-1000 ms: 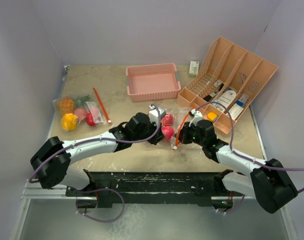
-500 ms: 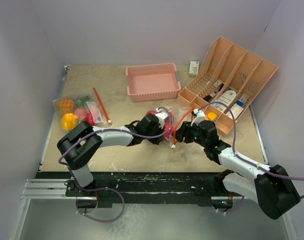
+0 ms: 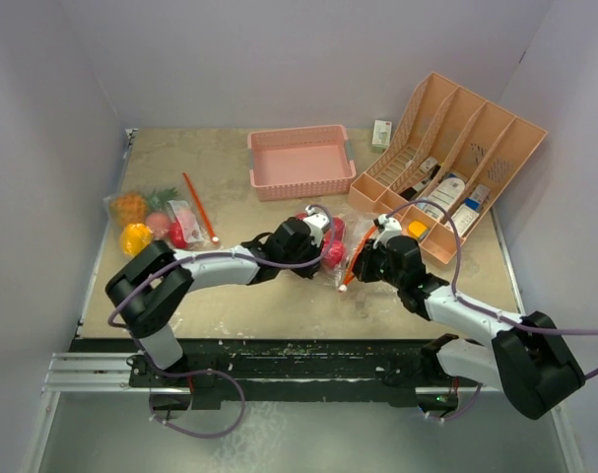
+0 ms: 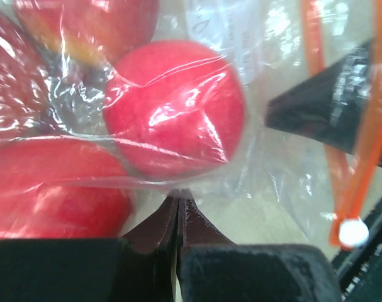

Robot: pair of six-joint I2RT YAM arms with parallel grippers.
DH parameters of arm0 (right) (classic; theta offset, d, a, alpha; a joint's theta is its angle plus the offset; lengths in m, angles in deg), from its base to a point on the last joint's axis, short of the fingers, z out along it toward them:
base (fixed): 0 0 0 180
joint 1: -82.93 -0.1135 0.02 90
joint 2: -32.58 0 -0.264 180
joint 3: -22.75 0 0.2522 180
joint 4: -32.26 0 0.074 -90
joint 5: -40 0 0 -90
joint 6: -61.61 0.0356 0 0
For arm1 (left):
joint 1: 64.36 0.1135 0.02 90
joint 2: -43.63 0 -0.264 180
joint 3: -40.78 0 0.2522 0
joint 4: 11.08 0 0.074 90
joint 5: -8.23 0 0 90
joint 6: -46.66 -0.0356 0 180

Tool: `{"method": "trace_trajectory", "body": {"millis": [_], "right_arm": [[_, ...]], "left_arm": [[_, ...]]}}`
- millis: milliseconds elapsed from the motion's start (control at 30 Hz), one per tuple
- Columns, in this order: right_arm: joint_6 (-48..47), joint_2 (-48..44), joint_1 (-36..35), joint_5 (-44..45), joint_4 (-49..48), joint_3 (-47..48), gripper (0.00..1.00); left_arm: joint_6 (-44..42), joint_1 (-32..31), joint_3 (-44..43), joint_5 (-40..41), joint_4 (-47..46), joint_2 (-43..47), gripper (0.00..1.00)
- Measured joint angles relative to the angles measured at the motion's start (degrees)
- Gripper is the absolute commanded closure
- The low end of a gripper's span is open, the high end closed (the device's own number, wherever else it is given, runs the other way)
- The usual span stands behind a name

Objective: Open the zip-top bag and remove the fake food
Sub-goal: Pick up the fake fruit from the zipper food storage bag.

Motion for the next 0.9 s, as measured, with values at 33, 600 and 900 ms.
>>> {"method": "trace_trajectory", "body": {"millis": [33,600,900], "right_arm": [[0.02,-0.02,0.00,0.46,0.00,0.22,1.00],[-0.04,1.03,0.00,5.07,0.37,2.56,1.00],[-0.22,3.23,0.46,7.37,-0.55,3.58,0.92]], "left_arm": [[-0.20,0.00,0.00,0.00,0.87,1.42,1.00],[-0.55,7.10,-0.96,-3.08,-0.96,4.79,1.00],[0.96,7.30,-2.58,-8.50,-10.49,-3.08,1.00]]}}
